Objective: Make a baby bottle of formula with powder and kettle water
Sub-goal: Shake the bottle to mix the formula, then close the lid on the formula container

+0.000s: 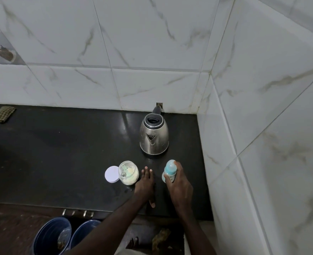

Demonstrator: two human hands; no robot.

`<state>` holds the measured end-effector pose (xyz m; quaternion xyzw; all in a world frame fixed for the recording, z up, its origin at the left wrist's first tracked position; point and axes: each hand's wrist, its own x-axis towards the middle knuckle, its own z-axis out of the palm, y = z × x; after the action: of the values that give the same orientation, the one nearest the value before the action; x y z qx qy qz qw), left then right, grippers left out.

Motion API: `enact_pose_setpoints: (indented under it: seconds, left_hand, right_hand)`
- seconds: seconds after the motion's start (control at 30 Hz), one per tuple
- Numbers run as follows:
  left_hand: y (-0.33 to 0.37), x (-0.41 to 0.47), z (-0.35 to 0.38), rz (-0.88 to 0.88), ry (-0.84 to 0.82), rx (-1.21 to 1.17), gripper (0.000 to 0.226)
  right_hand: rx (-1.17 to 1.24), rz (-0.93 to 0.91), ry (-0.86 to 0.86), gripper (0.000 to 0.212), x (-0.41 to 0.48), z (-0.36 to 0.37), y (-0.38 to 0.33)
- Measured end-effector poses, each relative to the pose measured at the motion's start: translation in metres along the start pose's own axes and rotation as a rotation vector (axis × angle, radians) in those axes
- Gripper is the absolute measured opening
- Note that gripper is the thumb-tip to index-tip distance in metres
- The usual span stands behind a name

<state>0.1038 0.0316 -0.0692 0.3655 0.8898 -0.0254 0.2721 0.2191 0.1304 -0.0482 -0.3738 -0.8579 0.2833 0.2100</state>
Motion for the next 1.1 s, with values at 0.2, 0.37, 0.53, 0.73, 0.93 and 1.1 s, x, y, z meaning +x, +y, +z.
enact_pose_setpoints:
  seconds: [0.2, 0.37, 0.53, 0.73, 0.93, 1.1]
  left_hand:
    - [-0.003, 0.003, 0.003, 0.005, 0.016, -0.018, 0.14]
    - [-0.007, 0.003, 0.006, 0.008, 0.022, -0.046, 0.147]
    - [-0.011, 0.0, 0.007, 0.025, 0.04, -0.07, 0.138]
    - [-0.016, -0.006, 0.012, 0.053, 0.068, -0.033, 0.112]
    - [-0.008, -0.016, 0.01, 0.101, 0.074, -0.047, 0.096]
    - [-0.006, -0.027, -0.001, 0.17, 0.373, -0.116, 0.048]
  right_hand:
    - [-0.049, -0.119, 0.031, 0.088, -0.011, 0.012, 0.007]
    - [-0.044, -0.131, 0.042, 0.083, -0.021, 0.015, 0.006]
    - [-0.039, -0.177, 0.035, 0.086, -0.031, 0.015, 0.005]
    - [-0.066, -0.226, 0.043, 0.087, -0.027, 0.016, 0.006]
    - [-0.087, -0.259, 0.055, 0.081, -0.016, 0.019, 0.001]
    - [-0.106, -0.233, 0.039, 0.079, -0.001, 0.023, -0.002]
